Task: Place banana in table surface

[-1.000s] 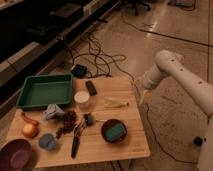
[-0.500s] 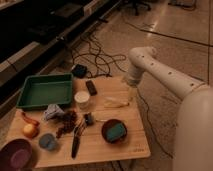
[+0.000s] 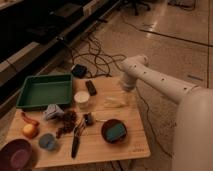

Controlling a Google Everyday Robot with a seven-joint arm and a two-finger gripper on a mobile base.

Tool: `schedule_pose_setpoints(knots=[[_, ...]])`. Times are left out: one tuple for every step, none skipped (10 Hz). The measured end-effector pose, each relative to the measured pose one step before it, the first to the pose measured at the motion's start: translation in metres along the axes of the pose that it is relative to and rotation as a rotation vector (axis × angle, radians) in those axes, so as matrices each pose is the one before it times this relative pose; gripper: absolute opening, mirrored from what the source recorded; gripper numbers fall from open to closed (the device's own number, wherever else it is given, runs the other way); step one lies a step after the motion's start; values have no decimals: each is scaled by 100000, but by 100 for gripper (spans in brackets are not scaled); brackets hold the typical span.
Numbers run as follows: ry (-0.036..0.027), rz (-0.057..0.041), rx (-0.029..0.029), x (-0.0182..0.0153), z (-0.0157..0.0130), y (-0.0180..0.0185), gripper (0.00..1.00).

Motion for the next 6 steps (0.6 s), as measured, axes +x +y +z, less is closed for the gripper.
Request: schedule_pose_setpoints(knots=[[-316, -1862, 453, -48, 1043, -172, 80], [-1571, -1039, -114, -323, 521, -346, 80], [-3299, -244, -1634, -181, 583, -184, 80], [-1557, -171, -1042, -26, 586, -93, 80], [-1398, -514, -2179, -317, 1104, 58, 80], [-1264, -701, -1640, -546, 1022, -149, 80]])
